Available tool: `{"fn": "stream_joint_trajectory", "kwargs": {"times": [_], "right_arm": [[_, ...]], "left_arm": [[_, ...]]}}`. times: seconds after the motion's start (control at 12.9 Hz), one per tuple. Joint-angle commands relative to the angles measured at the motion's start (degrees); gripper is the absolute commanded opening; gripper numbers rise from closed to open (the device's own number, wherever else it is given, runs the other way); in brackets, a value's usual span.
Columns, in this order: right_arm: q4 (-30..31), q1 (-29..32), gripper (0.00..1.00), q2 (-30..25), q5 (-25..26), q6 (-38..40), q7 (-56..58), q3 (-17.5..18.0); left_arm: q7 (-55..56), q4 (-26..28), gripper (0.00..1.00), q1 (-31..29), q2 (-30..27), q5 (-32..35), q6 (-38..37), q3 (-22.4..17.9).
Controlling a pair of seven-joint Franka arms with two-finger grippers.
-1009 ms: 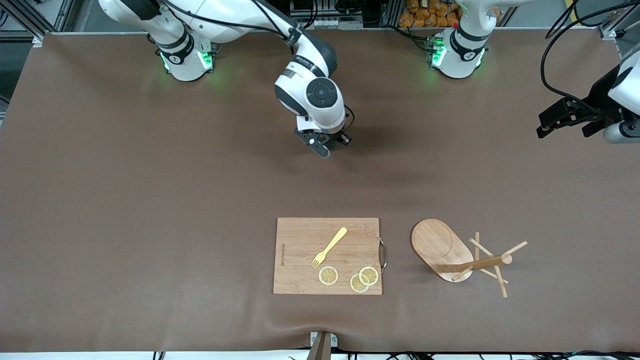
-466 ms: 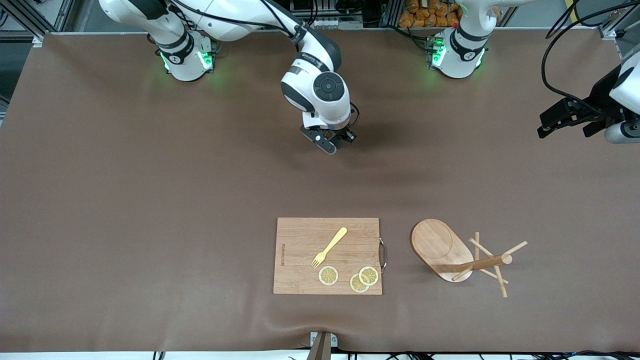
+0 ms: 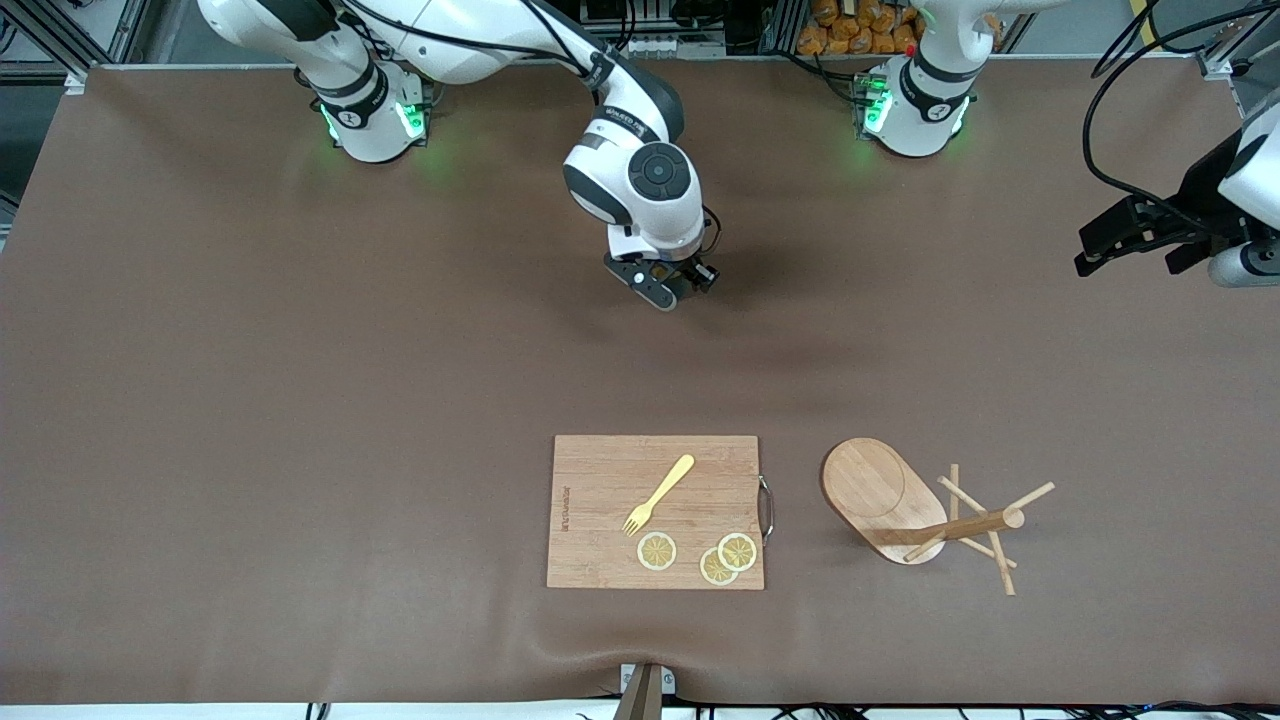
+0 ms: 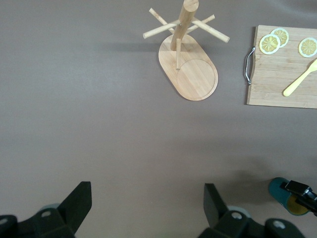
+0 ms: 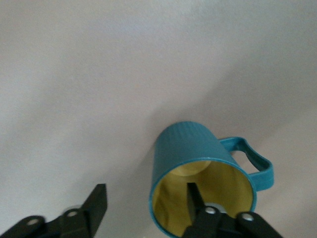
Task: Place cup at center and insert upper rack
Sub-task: 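Open the right gripper and draw the right arm back to rest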
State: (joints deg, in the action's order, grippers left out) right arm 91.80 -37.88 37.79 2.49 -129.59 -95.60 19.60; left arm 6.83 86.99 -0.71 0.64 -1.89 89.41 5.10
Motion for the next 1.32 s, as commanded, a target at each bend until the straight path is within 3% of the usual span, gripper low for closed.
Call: {"fn": "stream_joint_trajectory", "kwargs": {"times": [0.0, 0.31, 0.54, 0.85, 1.01, 1.24], "right_arm": [[-0.2, 2.1, 1.00, -3.8, 1.4, 3.6, 2.7, 0.1], [1.5, 10.1, 1.00, -12.8, -0.2, 12.9, 18.7, 0.3], [6.2, 17.0, 1.00, -21.3, -5.5, 14.1, 35.3, -0.4], [7.1, 17.1, 1.00, -31.8, -12.0, 25.5, 58.5, -15.3], [7.1, 16.4, 1.00, -36.6, -12.7, 31.5, 67.0, -21.9], [7.1, 19.6, 1.00, -42.7, -7.6, 36.7, 76.8, -25.2]], "left_arm": [[0.2, -0.3, 1.00, -0.3, -0.4, -0.4, -0.6, 0.3], [0.2, -0.1, 1.00, -0.3, -0.5, -0.4, -0.6, 0.6], [0.3, -0.1, 1.00, -0.2, -0.1, -0.4, 0.4, 0.6], [0.6, -0.3, 1.00, 0.4, 1.1, -0.5, 2.0, 0.6], [0.6, -0.4, 1.00, 0.4, 1.6, -0.4, 2.6, 0.6], [0.7, -0.4, 1.00, 0.9, 1.6, -0.4, 2.8, 0.7]]}}
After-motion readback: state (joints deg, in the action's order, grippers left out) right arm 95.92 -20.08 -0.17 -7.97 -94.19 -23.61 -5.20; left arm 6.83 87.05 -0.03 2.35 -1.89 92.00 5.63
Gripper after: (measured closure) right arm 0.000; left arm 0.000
